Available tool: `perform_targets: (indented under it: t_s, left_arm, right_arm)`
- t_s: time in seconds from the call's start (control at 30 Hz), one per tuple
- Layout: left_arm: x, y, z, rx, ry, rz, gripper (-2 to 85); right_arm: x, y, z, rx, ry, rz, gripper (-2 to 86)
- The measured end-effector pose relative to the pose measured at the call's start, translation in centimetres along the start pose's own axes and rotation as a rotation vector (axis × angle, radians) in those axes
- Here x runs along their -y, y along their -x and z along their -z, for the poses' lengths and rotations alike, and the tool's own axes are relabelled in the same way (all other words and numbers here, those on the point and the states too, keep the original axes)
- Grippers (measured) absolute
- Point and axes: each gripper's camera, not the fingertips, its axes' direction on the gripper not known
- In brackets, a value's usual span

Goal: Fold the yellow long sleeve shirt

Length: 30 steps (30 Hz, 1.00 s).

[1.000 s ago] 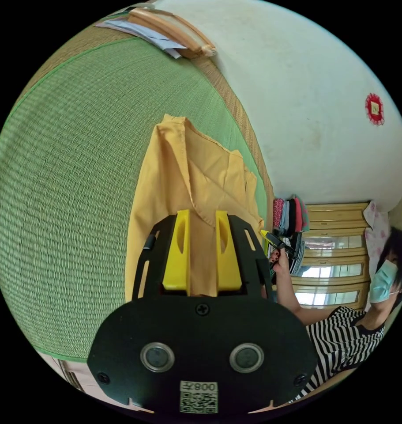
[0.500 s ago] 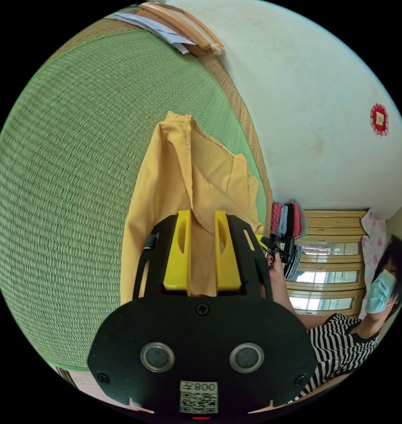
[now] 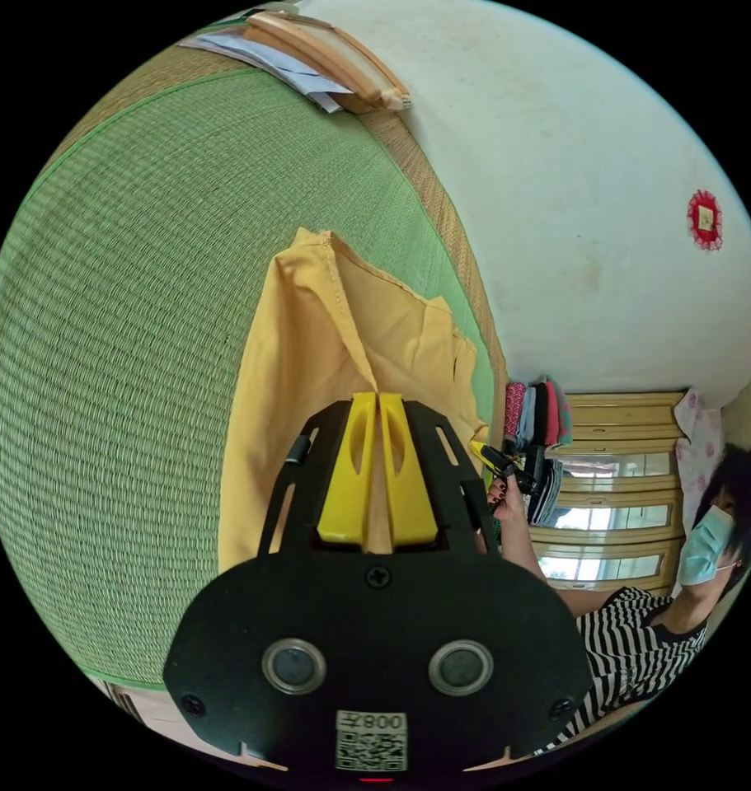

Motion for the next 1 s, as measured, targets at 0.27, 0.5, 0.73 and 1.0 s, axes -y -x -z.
perform_targets:
  t_s: [0.27,0.5,0.73,1.0]
  left_arm:
    - [1.8,-0.7,0.7,-0.077,-0.038,-0.028,0.4]
    - [5.0,-1.5,0.6,-0.078,-0.060,-0.051,0.4]
    - [8.0,-0.7,-1.3,-0.068,-0.046,0.011,0.9]
    - [8.5,-0.1,-1.4,-0.058,-0.061,0.015,3.9]
  right_arm:
    - [0.8,1.3,0.2,0.064,-0.053,0.022,0.2]
    - [3.7,2.5,1.0,0.076,-0.103,0.025,0.2]
    - [7.1,3.2,-0.5,0.079,-0.071,-0.005,0.2]
    - [7.9,4.7,0.9,0.071,-0.085,-0.021,0.7]
